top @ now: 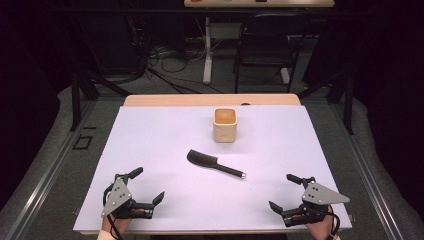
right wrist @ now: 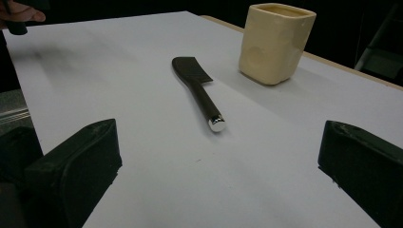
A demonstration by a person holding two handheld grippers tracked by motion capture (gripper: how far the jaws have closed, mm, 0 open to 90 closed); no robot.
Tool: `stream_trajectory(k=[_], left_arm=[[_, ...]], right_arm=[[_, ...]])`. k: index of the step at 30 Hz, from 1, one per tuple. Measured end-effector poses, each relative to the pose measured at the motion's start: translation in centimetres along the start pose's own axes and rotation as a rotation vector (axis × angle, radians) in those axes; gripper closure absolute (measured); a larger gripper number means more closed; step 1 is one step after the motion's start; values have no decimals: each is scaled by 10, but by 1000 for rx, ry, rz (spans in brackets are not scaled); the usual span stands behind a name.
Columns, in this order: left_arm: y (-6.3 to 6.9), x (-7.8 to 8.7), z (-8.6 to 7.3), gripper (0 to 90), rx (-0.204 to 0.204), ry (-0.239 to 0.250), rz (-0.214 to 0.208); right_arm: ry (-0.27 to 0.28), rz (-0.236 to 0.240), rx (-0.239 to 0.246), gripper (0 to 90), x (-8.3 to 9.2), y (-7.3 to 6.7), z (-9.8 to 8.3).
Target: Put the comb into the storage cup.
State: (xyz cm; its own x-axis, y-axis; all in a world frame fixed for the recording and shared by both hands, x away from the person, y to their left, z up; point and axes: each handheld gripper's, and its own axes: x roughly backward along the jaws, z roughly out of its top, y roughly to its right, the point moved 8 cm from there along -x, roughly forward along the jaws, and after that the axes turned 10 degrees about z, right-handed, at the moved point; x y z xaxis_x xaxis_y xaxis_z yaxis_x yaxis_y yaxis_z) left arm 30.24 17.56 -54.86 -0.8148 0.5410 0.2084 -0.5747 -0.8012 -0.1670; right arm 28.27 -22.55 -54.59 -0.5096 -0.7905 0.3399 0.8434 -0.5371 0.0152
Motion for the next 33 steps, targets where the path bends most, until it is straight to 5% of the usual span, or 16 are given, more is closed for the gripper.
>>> stream_trajectory(k=[33], left_arm=[[-1, 0, -1, 0, 1, 0, 2]], right_arm=[[-108, 76, -35, 0, -39, 5, 4]])
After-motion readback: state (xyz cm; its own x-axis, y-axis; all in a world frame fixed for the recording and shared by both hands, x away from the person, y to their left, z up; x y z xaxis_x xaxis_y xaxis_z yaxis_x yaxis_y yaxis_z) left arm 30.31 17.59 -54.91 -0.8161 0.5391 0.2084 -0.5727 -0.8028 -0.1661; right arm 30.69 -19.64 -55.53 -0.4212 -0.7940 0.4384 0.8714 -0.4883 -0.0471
